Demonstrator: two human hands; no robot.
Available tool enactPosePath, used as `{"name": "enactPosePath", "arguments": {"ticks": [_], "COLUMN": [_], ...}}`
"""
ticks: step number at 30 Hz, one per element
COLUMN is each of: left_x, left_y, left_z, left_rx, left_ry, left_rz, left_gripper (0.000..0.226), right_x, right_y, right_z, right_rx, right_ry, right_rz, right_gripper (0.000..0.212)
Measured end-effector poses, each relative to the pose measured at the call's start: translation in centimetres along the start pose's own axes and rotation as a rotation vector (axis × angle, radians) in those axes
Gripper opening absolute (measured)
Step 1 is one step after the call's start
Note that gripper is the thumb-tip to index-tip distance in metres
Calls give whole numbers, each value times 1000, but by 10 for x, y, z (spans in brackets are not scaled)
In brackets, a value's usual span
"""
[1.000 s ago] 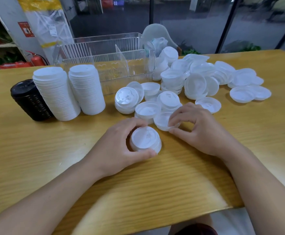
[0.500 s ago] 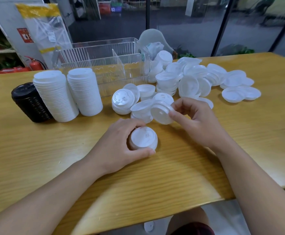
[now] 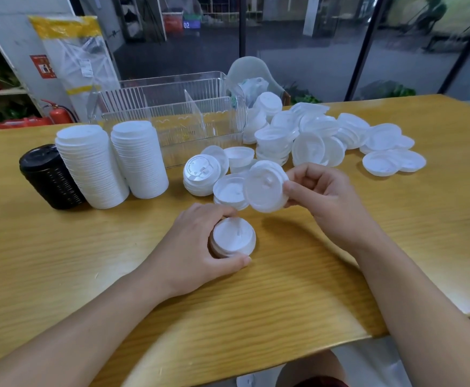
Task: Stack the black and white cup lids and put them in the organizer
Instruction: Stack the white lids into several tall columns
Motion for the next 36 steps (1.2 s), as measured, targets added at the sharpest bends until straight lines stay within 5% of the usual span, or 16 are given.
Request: {"name": "enactPosePath", "arguments": {"ticks": [6, 12, 19, 25, 36], "left_x": [-13, -10, 4, 10, 10], "left_y": [19, 27, 29, 32, 33], "left_z": [-30, -28, -27, -26, -29], "left_rx": [-296, -299, -250, -286, -338], "left_ry": [-319, -379, -590, -571, -604], "left_rz": [-45, -29, -169, -161, -160], "left_gripper": [92, 81, 67, 72, 72], "right_x": [-8, -9, 9, 7, -5], "right_y": [2, -2, 20, 16, 21], "right_z": [26, 65, 50, 79, 76], "right_rx": [87, 259, 68, 210, 223], "right_ry": [222, 163, -10, -119, 85], "right_rz": [151, 153, 36, 35, 102], "right_gripper": [33, 23, 24, 36, 41]}}
Point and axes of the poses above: each hand's wrist, its own y-axis towards the middle knuckle, its own z-axis out of the palm, x = y × z, the point moved 8 cm from there along y, towards the middle knuckle, and after that the axes turned 12 degrees about -x, right-handed, at the moved point
